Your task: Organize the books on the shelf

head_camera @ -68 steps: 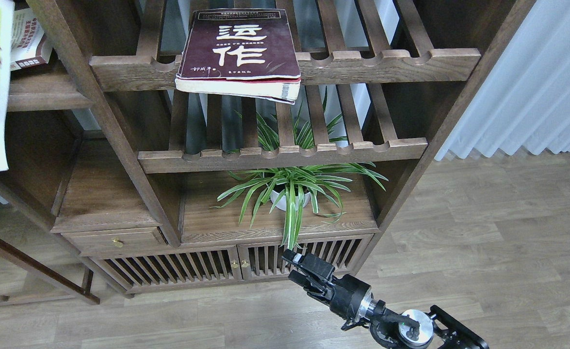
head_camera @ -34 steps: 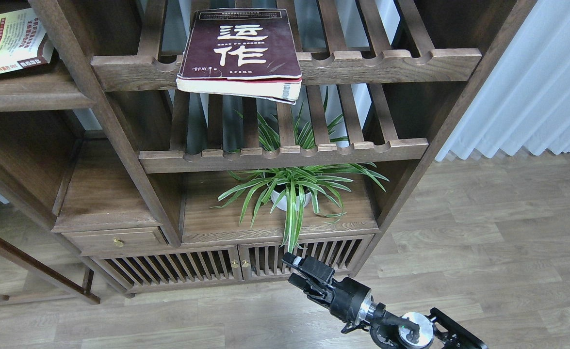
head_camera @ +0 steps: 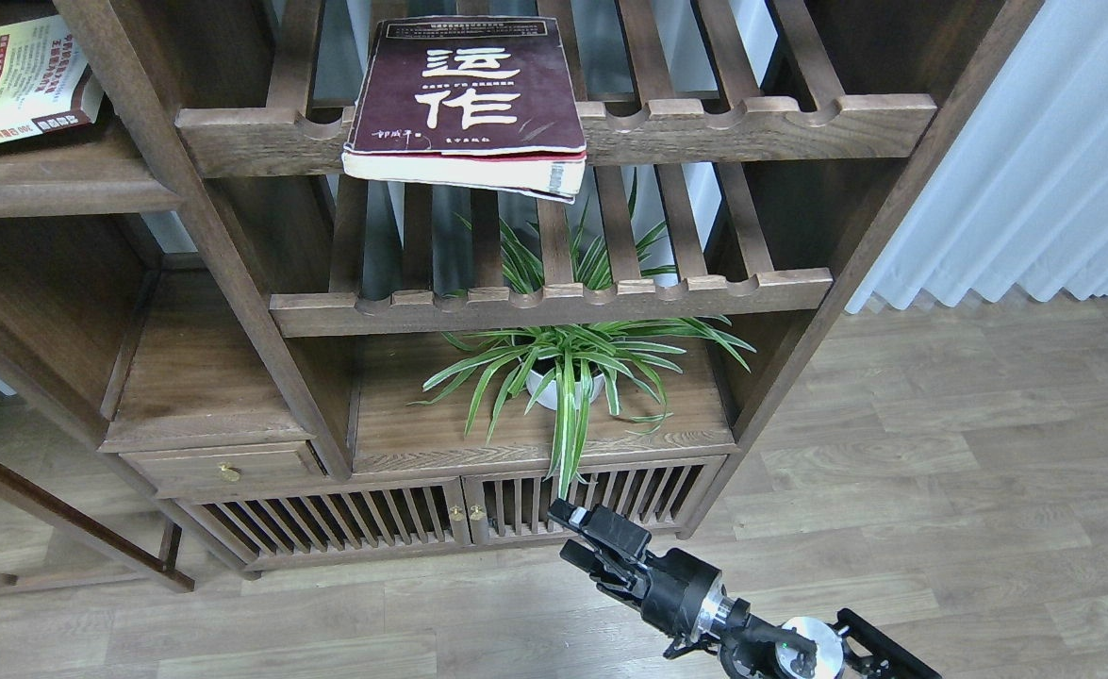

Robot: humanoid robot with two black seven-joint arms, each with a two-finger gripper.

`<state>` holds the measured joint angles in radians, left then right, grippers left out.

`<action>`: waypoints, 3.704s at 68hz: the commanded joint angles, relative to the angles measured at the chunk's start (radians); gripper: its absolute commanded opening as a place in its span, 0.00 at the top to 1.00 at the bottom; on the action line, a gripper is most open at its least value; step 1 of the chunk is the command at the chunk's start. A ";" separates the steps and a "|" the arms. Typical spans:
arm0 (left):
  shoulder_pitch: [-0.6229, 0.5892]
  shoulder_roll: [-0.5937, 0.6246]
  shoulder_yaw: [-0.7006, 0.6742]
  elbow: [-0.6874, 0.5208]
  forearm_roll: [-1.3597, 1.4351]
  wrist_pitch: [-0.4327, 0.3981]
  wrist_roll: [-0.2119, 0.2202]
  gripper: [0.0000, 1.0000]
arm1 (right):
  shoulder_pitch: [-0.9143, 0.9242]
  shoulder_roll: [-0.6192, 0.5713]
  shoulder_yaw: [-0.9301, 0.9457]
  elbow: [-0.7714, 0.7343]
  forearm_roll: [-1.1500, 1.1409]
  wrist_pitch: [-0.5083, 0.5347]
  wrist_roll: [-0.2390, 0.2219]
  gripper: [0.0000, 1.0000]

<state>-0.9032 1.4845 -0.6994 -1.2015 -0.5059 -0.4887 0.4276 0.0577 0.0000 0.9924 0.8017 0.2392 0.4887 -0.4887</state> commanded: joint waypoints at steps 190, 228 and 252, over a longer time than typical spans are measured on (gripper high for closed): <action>-0.414 -0.538 -0.006 0.502 0.107 0.000 0.061 0.14 | -0.076 0.000 0.000 -0.009 0.000 0.000 0.000 0.00; -0.405 -0.510 0.009 0.344 0.277 0.000 0.061 0.07 | -0.076 0.000 0.005 -0.010 0.003 0.000 0.000 0.00; -0.393 -0.377 0.149 0.180 0.276 0.000 0.061 0.07 | -0.073 0.000 0.011 -0.012 0.005 0.000 0.000 0.00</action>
<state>-1.2987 1.0649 -0.6038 -0.9785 -0.2289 -0.4887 0.4887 -0.0173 0.0000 1.0003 0.7900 0.2439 0.4887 -0.4885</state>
